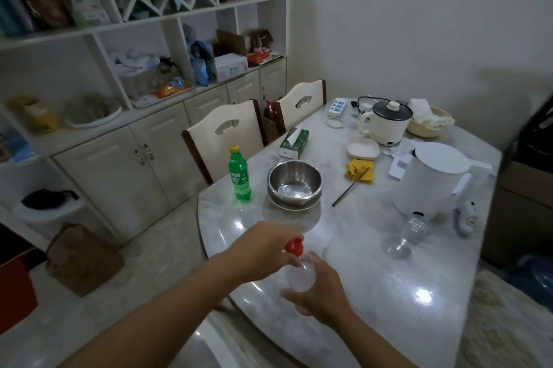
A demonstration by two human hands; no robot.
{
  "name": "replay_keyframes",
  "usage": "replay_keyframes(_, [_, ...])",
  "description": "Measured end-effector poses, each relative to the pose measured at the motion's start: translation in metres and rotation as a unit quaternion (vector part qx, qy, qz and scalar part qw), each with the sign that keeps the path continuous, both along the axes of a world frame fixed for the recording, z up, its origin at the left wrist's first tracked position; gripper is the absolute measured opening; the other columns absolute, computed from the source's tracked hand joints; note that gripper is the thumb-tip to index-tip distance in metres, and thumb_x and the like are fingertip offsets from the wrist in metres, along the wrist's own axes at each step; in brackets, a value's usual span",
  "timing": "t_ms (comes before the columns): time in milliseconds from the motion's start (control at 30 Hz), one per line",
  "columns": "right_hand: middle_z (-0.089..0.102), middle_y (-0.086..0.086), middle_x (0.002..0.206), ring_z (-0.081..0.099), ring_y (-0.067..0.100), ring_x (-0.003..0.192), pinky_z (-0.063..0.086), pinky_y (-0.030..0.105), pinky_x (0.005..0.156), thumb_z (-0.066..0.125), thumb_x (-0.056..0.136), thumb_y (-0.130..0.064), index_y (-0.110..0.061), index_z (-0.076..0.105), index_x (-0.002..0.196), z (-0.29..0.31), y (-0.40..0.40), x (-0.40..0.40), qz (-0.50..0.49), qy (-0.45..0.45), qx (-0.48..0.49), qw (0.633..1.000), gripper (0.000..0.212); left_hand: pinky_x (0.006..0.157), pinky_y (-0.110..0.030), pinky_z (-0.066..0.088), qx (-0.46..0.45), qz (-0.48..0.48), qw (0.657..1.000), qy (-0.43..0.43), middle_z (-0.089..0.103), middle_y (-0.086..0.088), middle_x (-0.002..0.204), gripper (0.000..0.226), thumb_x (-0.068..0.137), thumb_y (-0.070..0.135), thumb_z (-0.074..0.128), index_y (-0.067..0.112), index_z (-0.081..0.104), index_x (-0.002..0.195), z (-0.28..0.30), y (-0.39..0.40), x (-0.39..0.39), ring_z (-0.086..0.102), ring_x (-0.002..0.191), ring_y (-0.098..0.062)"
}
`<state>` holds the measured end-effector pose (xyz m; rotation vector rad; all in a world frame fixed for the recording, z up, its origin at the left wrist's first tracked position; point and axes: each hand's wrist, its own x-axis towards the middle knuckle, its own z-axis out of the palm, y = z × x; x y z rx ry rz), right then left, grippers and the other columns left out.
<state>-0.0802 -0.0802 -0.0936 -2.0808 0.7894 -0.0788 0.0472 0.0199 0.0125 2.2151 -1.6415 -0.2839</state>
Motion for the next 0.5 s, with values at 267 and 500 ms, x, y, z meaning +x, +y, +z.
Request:
replay_keyframes(267, [0.069, -0.02, 0.096, 0.063, -0.002, 0.09, 0.048, 0.013, 0.072, 0.089, 0.045, -0.045, -0.054, 0.058, 0.091, 0.079, 0.039, 0.028, 0.147, -0.039, 0.021, 0.988, 0.056, 0.047, -0.021, 0.027, -0.05, -0.139, 0.927, -0.345, 0.055, 0.004, 0.057, 0.039, 0.091, 0.059, 0.042, 0.024, 0.051, 0.076, 0.069, 0.058, 0.039, 0.031, 0.051, -0.01])
replay_keyframes(500, [0.066, -0.015, 0.078, 0.062, -0.002, 0.073, 0.048, 0.015, 0.061, 0.083, 0.04, -0.041, -0.038, 0.057, 0.076, 0.095, 0.091, 0.055, 0.088, -0.098, -0.011, 0.991, 0.045, 0.043, -0.022, 0.021, -0.03, -0.014, 0.943, -0.33, 0.028, 0.004, 0.04, 0.051, 0.089, 0.035, 0.033, 0.016, 0.043, 0.043, 0.101, 0.088, 0.047, 0.023, 0.034, -0.014])
